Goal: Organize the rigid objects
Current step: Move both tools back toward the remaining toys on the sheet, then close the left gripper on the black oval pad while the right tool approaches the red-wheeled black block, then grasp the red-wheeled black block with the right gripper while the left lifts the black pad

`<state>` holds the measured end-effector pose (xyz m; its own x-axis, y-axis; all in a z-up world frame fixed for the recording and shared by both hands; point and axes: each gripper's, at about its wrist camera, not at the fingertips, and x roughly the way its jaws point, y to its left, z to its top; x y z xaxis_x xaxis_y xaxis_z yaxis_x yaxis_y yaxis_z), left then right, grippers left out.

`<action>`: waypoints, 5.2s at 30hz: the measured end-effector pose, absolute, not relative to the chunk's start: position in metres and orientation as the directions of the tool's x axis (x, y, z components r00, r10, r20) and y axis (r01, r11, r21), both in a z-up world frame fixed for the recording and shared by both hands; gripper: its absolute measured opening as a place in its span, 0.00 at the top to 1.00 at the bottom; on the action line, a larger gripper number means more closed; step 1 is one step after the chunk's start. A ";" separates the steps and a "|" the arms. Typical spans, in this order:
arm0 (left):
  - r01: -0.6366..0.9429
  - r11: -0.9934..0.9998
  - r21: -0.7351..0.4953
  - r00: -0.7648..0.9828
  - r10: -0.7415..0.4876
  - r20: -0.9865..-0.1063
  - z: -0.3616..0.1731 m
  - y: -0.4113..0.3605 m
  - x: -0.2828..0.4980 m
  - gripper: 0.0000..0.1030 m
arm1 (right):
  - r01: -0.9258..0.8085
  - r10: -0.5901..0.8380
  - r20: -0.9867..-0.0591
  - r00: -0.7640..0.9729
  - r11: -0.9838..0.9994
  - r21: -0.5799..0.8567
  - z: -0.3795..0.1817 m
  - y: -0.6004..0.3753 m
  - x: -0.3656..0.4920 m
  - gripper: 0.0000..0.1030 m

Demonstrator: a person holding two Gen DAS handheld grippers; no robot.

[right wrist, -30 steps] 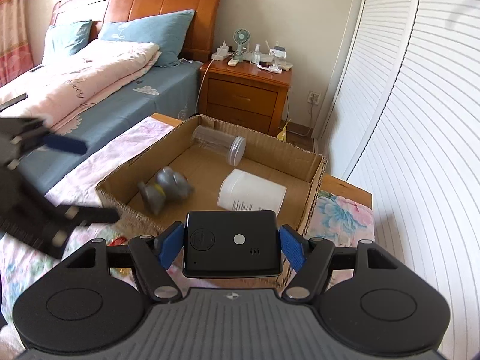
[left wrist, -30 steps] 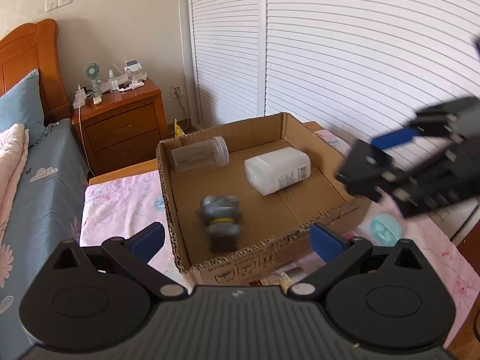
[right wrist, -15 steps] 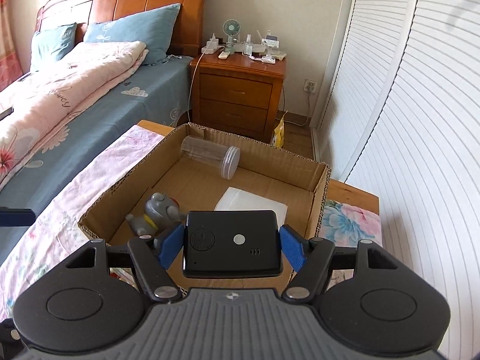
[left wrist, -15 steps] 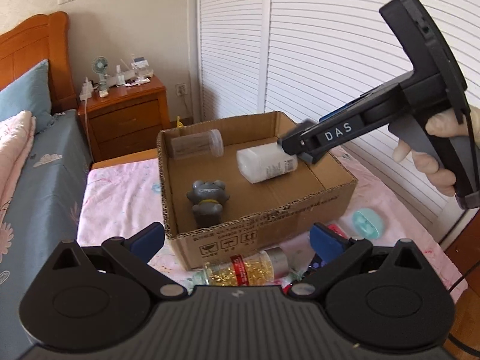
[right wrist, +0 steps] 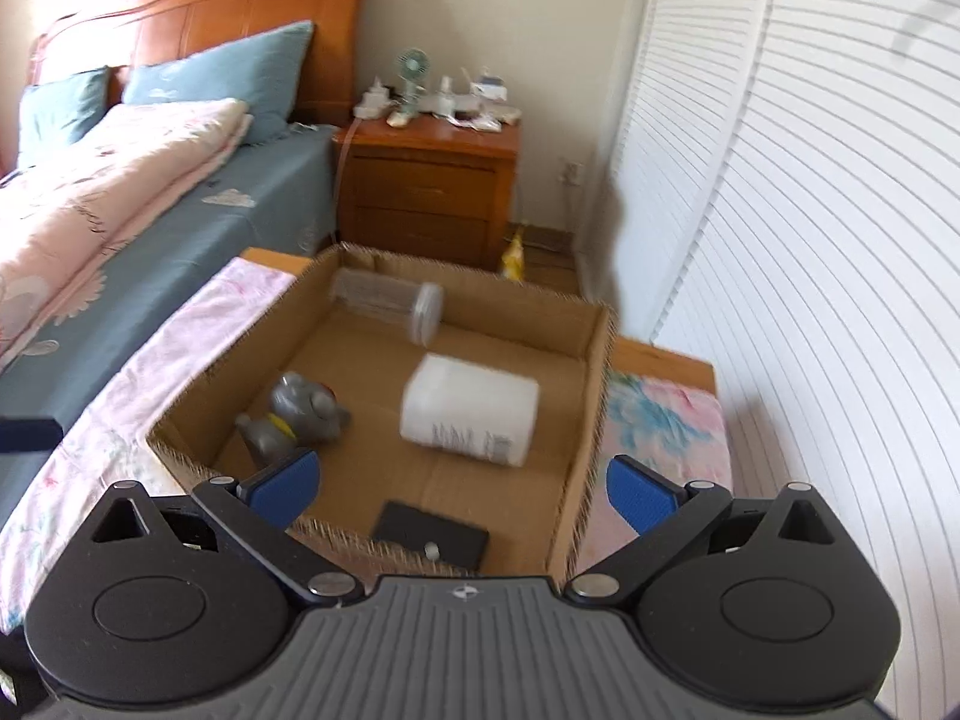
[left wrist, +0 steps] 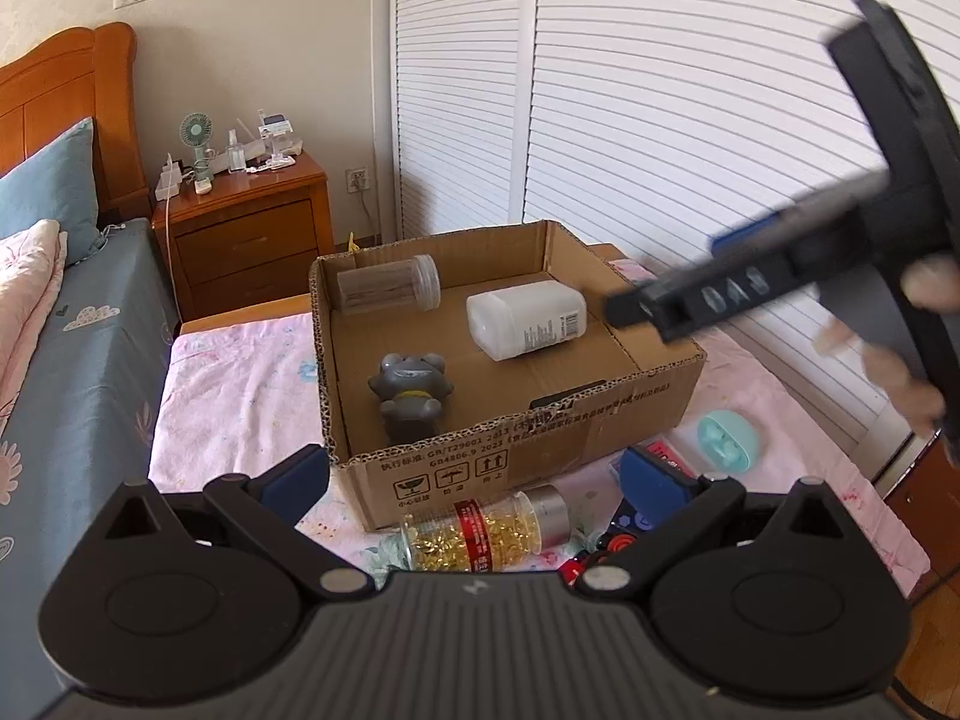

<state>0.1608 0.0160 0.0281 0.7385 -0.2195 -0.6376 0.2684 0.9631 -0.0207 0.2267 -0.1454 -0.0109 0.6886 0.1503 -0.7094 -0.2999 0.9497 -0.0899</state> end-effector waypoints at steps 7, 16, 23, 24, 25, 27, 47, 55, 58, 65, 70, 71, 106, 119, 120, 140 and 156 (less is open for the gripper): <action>0.243 0.969 -0.044 0.743 -0.215 -0.634 0.025 0.022 0.164 0.01 | -0.244 0.098 -0.766 0.635 0.966 -0.079 -0.045 -0.151 0.205 0.00; 0.227 0.974 0.025 0.765 -0.162 -0.623 0.023 0.019 0.159 0.01 | -0.156 0.062 -0.838 0.542 0.987 -0.028 -0.096 -0.144 0.213 0.00; 0.215 0.976 0.022 0.761 -0.154 -0.630 0.021 0.025 0.157 0.01 | -0.148 0.057 -0.852 0.521 0.989 -0.024 -0.110 -0.138 0.215 0.00; 0.216 0.976 0.021 0.760 -0.154 -0.632 0.020 0.025 0.158 0.01 | -0.151 0.058 -0.853 0.518 0.988 -0.024 -0.111 -0.138 0.213 0.00; 0.217 0.976 0.019 0.758 -0.156 -0.633 0.019 0.026 0.158 0.01 | -0.155 0.056 -0.856 0.514 0.988 -0.028 -0.111 -0.139 0.210 0.00; 0.221 0.975 0.020 0.754 -0.158 -0.638 0.017 0.025 0.158 0.01 | -0.165 0.045 -0.858 0.512 0.985 -0.048 -0.113 -0.141 0.203 0.00; 0.345 0.938 0.043 0.588 -0.180 -0.789 -0.064 0.007 0.148 0.01 | -0.353 0.219 -0.823 0.525 0.935 0.023 -0.120 -0.155 0.130 0.00; 0.327 0.941 0.083 0.574 -0.128 -0.808 -0.076 0.008 0.148 0.01 | -0.448 0.195 -0.833 0.518 0.891 -0.070 -0.132 -0.134 0.117 0.00; 0.324 0.942 0.090 0.573 -0.119 -0.810 -0.075 0.013 0.145 0.01 | -0.448 0.190 -0.830 0.525 0.890 -0.079 -0.133 -0.135 0.114 0.00; 0.275 0.945 0.175 0.589 -0.021 -0.808 -0.071 0.034 0.136 0.01 | -0.415 0.193 -0.830 0.523 0.908 -0.050 -0.135 -0.150 0.110 0.00; 0.198 0.963 0.182 0.586 0.032 -0.809 -0.070 0.056 0.138 0.01 | -0.375 0.188 -0.836 0.516 0.927 -0.023 -0.137 -0.166 0.110 0.00; 0.179 0.968 0.176 0.583 0.039 -0.811 -0.070 0.061 0.140 0.01 | -0.366 0.183 -0.837 0.515 0.930 -0.021 -0.137 -0.168 0.108 0.00; -0.108 0.993 -0.054 0.525 0.010 -0.851 -0.063 0.035 0.147 0.01 | -0.334 0.206 -0.759 0.618 0.942 -0.016 -0.144 -0.210 0.096 0.00; -0.218 0.976 -0.024 0.546 0.102 -0.832 -0.079 0.015 0.163 0.03 | -0.395 0.256 -0.740 0.622 0.919 -0.013 -0.146 -0.216 0.095 0.00; -0.215 0.976 -0.025 0.550 0.099 -0.829 -0.079 0.015 0.164 0.03 | -0.399 0.260 -0.738 0.622 0.917 -0.014 -0.146 -0.216 0.094 0.00; -0.140 0.990 -0.024 0.594 0.064 -0.802 -0.078 0.017 0.160 0.11 | -0.638 0.401 -0.782 0.477 0.770 0.005 -0.141 -0.168 0.105 0.00; -0.103 0.994 -0.031 0.595 0.036 -0.803 -0.077 0.019 0.158 0.13 | -0.651 0.363 -0.794 0.487 0.757 -0.054 -0.129 -0.166 0.115 0.46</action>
